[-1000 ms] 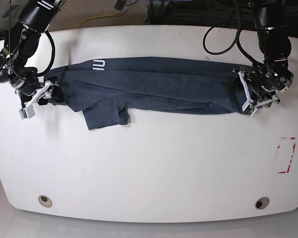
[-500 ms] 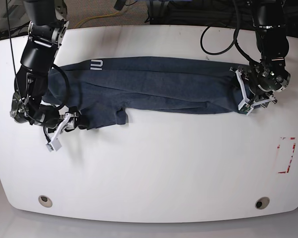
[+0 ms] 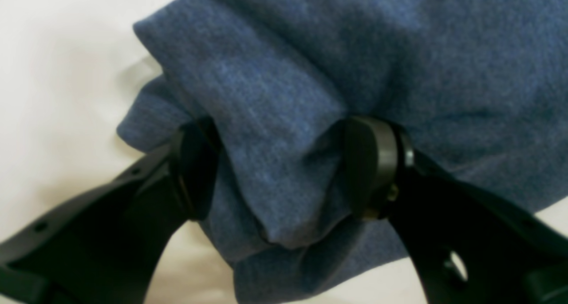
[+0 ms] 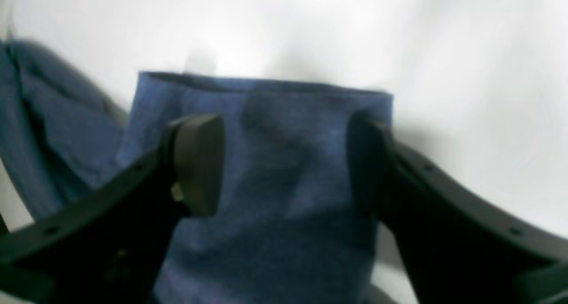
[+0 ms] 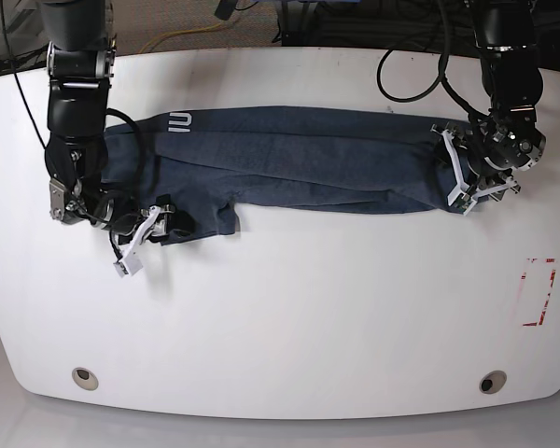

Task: Fold the T-shirt properly
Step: 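Regrasp the folded shirt ends with both grippers and pull them taut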

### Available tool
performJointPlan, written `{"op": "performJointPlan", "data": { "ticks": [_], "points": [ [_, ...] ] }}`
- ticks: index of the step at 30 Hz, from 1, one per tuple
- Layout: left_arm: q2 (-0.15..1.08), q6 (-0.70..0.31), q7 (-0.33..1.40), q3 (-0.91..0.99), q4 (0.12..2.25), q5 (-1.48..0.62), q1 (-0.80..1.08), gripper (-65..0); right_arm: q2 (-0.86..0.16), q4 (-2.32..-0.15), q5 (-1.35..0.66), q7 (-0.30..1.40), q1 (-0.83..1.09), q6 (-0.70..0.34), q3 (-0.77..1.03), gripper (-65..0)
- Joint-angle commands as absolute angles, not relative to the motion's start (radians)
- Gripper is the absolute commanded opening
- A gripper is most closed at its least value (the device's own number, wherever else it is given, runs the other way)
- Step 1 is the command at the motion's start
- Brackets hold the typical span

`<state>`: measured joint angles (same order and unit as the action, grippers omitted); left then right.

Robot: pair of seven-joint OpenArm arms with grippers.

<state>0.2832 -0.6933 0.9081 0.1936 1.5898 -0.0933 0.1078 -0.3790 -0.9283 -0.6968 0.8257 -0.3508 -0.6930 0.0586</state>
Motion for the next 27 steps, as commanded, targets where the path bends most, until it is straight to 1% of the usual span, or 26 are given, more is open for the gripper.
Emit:
{"op": "performJointPlan", "data": {
  "ticks": [1, 6, 12, 18, 21, 27],
  "points": [
    [0.288, -0.698, 0.934, 0.193, 1.595, -0.079, 0.11, -24.6, -0.406, -0.94, -0.704, 0.82, -0.369, -0.698, 0.059, -23.9],
    [0.288, -0.698, 0.934, 0.193, 1.593, -0.079, 0.11, -24.6, -0.429, -0.941, -0.705, 0.814, -0.371, -0.698, 0.061, -24.1],
    [0.288, -0.698, 0.934, 0.193, 1.587, -0.079, 0.111, -24.6, -0.453, -1.017, -0.705, 0.822, -0.369, -0.698, 0.096, -24.1],
    [0.288, -0.698, 0.934, 0.193, 1.587, -0.079, 0.111, -24.6, -0.476, -0.967, -0.702, 0.811, -0.371, -0.698, 0.116, -23.9],
    [0.286, -0.698, 0.934, 0.193, 1.587, -0.079, 0.111, -24.6, -0.476, -0.915, -0.702, 0.774, -0.371, -0.698, 0.114, -23.8],
    [0.286, -0.698, 0.934, 0.193, 1.587, -0.079, 0.111, -24.6, -0.469, -0.892, -0.711, 0.763, -0.369, -0.698, 0.041, -24.1]
  ]
}}
